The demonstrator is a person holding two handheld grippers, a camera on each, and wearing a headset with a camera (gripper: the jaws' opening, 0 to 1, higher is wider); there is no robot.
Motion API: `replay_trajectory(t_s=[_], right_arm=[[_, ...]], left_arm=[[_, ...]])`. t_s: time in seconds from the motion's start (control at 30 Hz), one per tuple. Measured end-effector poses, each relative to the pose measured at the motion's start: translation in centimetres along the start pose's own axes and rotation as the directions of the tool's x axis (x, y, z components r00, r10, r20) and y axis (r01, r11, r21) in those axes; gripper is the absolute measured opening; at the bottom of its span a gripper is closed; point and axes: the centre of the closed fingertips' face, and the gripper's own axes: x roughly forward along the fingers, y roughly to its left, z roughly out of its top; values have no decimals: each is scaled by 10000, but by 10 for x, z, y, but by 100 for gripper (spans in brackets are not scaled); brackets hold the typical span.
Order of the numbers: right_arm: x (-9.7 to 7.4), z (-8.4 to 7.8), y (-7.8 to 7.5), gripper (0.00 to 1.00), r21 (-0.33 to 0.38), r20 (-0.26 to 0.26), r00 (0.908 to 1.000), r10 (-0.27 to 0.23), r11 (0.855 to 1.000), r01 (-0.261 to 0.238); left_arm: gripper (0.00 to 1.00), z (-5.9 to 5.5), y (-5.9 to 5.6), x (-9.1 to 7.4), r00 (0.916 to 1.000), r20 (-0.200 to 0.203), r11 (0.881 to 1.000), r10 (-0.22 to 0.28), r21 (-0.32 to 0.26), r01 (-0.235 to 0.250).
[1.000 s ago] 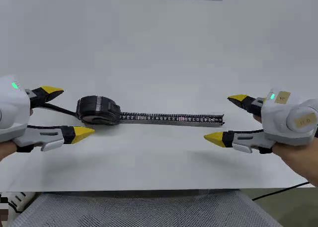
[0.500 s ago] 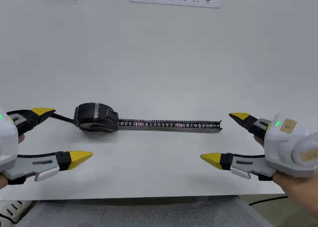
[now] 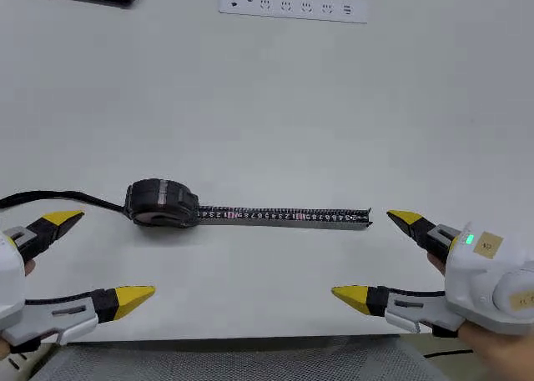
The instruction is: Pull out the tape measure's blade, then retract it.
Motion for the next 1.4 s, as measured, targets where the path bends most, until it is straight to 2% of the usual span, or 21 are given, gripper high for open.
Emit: replay_trajectory(t_s=[0.2, 0.47, 0.63, 0.73, 1.4], right_arm=[[-2, -3, 5, 84, 166, -34, 10000, 36, 9999, -35], [-5, -9, 8, 86, 251, -113, 9999, 0, 9997, 3], [-8, -10, 11, 87, 313, -153, 9999, -1, 9995, 6], [-12, -8, 12, 87, 256, -185, 9998, -16, 9997, 21], [-13, -9, 16, 87, 366, -206, 9998, 43, 9993, -36]], left_arm=[[82, -11, -11, 1, 9997, -173, 9999, -158, 14, 159], [84, -15, -14, -3, 9997, -193, 9997, -145, -197, 141], [85, -15, -17, -7, 9994, -250, 9991, -248, -337, 239], [85, -10, -17, -10, 9995, -186, 9993, -243, -280, 238], [85, -8, -19, -9, 9993, -180, 9987, -326, -405, 318]])
